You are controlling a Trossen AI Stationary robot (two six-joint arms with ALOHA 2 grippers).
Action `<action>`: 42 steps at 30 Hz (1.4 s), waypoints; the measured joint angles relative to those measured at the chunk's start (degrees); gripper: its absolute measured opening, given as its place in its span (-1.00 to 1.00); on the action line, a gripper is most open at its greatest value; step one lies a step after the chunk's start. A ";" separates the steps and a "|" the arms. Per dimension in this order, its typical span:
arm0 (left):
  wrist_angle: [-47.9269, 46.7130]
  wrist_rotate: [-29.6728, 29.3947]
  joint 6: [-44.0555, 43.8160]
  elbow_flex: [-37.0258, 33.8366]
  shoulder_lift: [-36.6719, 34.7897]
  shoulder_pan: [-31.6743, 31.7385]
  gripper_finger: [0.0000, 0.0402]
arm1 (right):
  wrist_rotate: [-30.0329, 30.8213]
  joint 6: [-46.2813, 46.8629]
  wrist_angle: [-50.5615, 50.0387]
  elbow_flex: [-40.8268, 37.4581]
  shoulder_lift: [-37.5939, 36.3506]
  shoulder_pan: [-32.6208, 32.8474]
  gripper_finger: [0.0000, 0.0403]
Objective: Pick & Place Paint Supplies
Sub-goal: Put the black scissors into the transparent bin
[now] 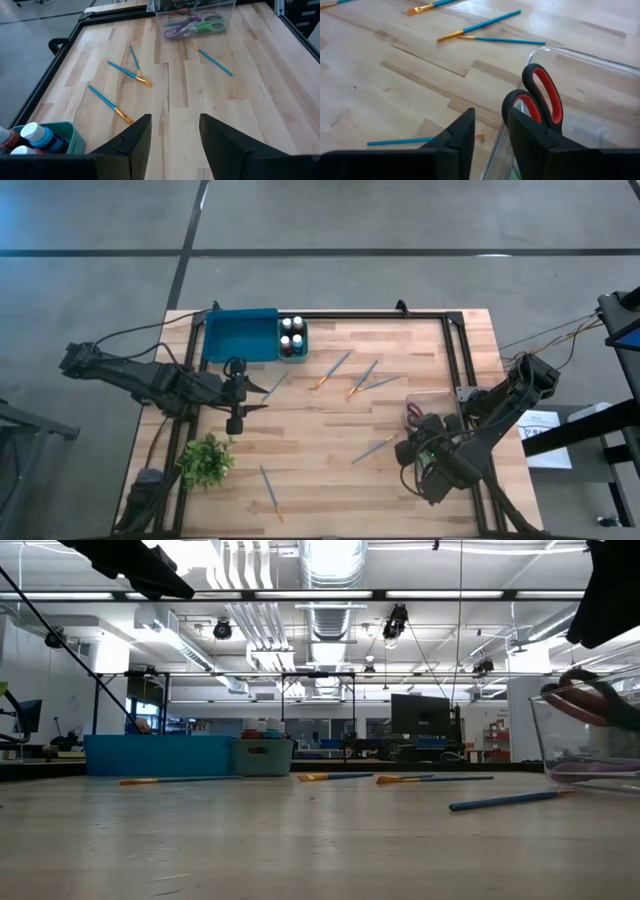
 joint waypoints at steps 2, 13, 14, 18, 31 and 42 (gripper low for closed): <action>0.00 0.00 -0.08 0.00 0.00 0.00 -0.14 | 0.34 -0.41 0.00 0.08 0.00 0.00 -0.35; 0.00 0.00 -0.65 0.00 0.00 0.00 -0.14 | 6.02 -5.37 -0.06 3.02 0.02 -1.02 -0.31; 0.00 0.00 -0.66 0.00 0.00 0.00 -0.14 | 5.90 -5.84 -0.04 2.92 0.02 -1.47 -0.30; 0.00 0.00 -1.07 0.00 0.00 0.00 -0.14 | 3.53 -8.02 -0.17 1.55 0.03 -4.05 -0.30; 0.00 0.00 -1.07 0.00 0.00 0.00 -0.14 | -2.40 -11.92 0.04 -1.03 0.04 -8.01 -0.30; 0.00 0.02 -2.12 0.00 0.00 0.00 -0.14 | -6.08 -11.54 1.86 -3.92 0.04 -7.91 -0.30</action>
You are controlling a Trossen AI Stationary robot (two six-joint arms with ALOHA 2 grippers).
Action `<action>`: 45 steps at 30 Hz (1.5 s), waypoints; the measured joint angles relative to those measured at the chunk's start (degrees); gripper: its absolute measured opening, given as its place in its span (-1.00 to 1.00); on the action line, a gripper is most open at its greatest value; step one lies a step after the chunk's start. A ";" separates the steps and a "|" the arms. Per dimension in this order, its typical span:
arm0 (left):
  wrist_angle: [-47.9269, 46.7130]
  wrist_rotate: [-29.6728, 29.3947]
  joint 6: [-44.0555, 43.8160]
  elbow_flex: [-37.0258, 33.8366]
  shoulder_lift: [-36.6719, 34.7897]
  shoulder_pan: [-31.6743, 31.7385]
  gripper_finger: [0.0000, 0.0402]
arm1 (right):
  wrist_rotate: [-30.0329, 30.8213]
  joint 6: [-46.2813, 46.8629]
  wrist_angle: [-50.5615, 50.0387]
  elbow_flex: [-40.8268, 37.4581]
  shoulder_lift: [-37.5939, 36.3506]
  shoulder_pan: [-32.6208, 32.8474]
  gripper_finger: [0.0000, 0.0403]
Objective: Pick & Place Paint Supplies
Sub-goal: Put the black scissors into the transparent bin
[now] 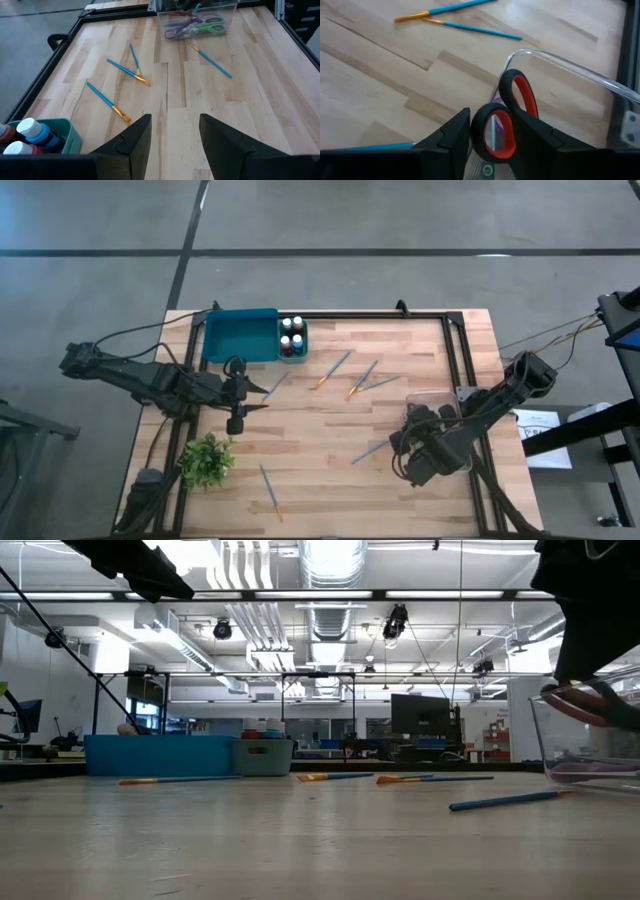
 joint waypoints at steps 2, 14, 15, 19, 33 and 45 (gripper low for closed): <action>-0.02 -0.01 0.00 0.00 0.00 0.00 -0.14 | 0.00 0.24 -0.20 -0.36 0.00 -0.05 -0.30; -0.02 0.00 0.00 0.00 0.00 0.00 -0.14 | -0.30 2.22 -4.17 -0.62 0.00 -0.11 -0.30; -0.02 0.00 0.00 0.00 0.00 0.00 -0.14 | -0.31 2.29 -4.20 -0.61 0.00 -0.11 -0.30; -0.02 0.00 0.00 0.00 0.00 0.00 -0.14 | -0.72 2.47 -4.87 -0.61 0.00 -0.13 -0.30; 0.00 -0.02 0.00 0.00 0.00 -0.02 -0.14 | -3.40 -0.44 -5.52 2.14 0.00 -0.11 -0.88; -0.02 -0.01 -0.19 0.00 0.00 -0.02 -0.14 | -5.60 -1.37 -11.74 9.13 0.00 0.45 -0.90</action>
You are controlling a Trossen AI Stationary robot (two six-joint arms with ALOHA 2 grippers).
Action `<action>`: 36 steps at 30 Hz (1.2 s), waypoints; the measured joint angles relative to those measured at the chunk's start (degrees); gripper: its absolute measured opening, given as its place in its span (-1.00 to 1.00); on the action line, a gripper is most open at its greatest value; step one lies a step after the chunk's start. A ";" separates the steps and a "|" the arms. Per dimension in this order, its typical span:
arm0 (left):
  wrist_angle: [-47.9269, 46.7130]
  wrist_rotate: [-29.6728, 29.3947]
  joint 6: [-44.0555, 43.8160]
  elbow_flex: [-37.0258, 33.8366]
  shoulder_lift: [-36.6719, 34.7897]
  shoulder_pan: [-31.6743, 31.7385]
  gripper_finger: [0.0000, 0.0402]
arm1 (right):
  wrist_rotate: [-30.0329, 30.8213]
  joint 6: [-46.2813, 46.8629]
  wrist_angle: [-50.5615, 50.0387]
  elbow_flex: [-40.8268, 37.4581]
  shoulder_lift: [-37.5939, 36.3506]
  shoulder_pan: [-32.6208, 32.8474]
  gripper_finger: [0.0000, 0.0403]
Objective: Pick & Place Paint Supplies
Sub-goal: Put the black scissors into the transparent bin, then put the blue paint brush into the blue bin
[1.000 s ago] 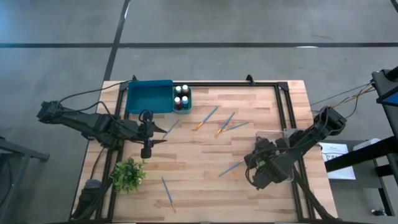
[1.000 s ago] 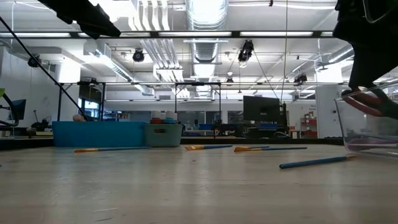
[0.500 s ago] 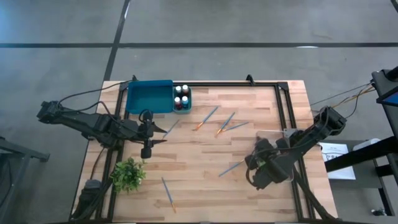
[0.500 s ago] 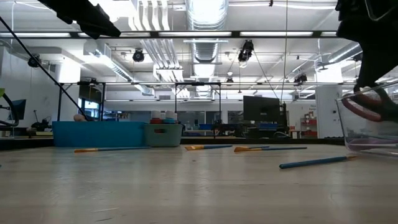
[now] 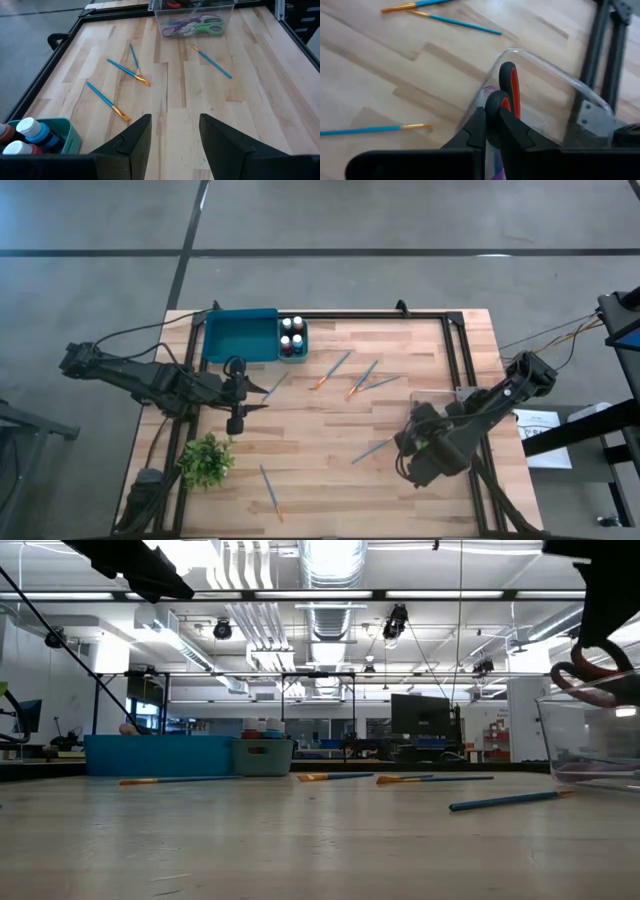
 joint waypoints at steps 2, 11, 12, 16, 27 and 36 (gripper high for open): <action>0.00 0.01 -0.03 0.00 0.00 0.02 -0.14 | 0.07 -0.82 -0.05 1.00 0.04 -0.01 -0.90; 0.00 0.01 -0.25 0.00 0.00 0.02 -0.14 | -2.81 0.88 -0.04 1.12 0.11 0.16 -0.90; 0.00 0.01 -0.25 0.00 0.00 -0.01 -0.14 | -3.08 1.23 -0.05 1.12 0.11 0.27 -0.90; 0.00 0.01 -0.26 0.00 0.00 -0.01 -0.14 | -3.43 2.68 0.07 0.91 0.11 0.34 -0.90; -0.02 0.08 -0.66 0.00 0.00 0.02 -0.14 | -5.11 1.48 2.11 -1.04 0.11 1.01 -0.84; -0.02 0.06 -0.88 0.00 0.00 0.00 -0.14 | -5.53 2.45 1.86 -1.13 0.11 2.27 -0.31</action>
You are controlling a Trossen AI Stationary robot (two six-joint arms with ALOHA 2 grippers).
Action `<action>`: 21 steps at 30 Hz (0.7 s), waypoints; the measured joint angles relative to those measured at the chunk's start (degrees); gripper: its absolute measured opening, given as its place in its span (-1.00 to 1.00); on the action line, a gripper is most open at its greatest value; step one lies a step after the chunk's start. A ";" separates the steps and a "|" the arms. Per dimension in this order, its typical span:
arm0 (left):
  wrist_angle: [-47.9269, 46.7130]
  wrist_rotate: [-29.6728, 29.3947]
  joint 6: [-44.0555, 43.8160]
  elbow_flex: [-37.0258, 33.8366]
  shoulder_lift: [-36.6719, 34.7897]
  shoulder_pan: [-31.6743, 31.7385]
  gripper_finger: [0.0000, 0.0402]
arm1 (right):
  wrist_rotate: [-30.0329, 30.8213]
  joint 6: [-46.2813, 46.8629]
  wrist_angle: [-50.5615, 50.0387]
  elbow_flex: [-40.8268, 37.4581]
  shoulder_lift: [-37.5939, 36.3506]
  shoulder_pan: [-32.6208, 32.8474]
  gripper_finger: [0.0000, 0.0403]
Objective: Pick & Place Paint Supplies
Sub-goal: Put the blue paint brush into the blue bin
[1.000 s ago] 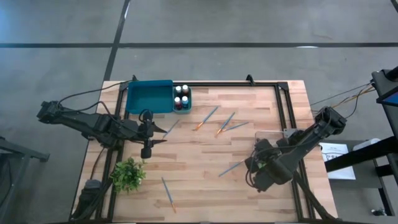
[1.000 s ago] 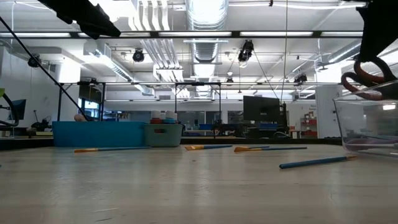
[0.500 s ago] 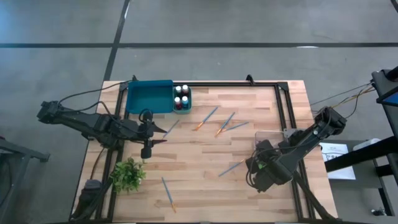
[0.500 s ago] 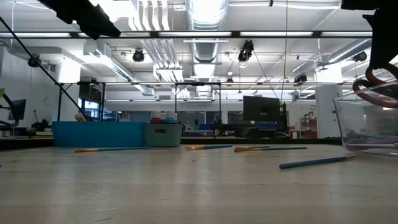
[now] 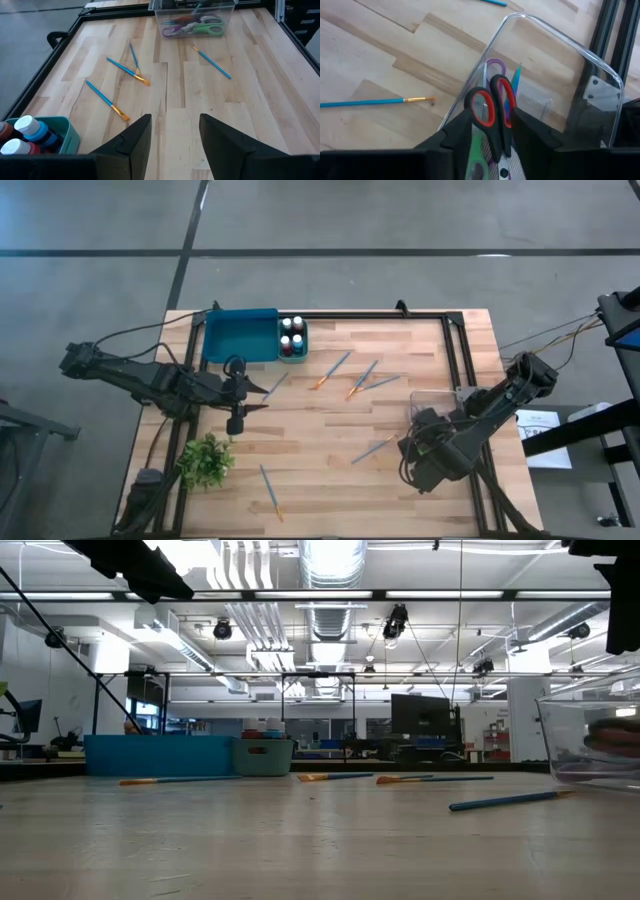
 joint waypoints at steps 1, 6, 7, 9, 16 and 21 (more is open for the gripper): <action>-0.02 0.00 0.00 0.00 0.00 0.01 -0.14 | 0.14 0.27 -0.18 -0.02 0.00 0.09 -0.27; -0.02 -0.01 0.00 0.00 0.00 0.01 -0.14 | 6.34 -0.91 0.68 0.76 0.00 0.20 -0.19; 0.00 0.00 0.00 0.00 0.00 0.00 -0.14 | 8.54 -2.00 1.50 1.29 0.00 0.20 -0.19; 0.00 -0.02 0.00 0.00 0.00 0.00 -0.14 | 12.77 -5.94 3.22 2.50 0.00 0.16 -0.19; 0.02 -0.07 0.04 0.00 0.00 0.02 -0.14 | 20.46 -34.99 22.32 5.42 -0.02 -3.12 -0.19; 0.01 -0.07 -0.06 0.00 0.00 0.00 -0.14 | 19.75 -55.71 38.62 4.88 -0.02 -6.12 -0.19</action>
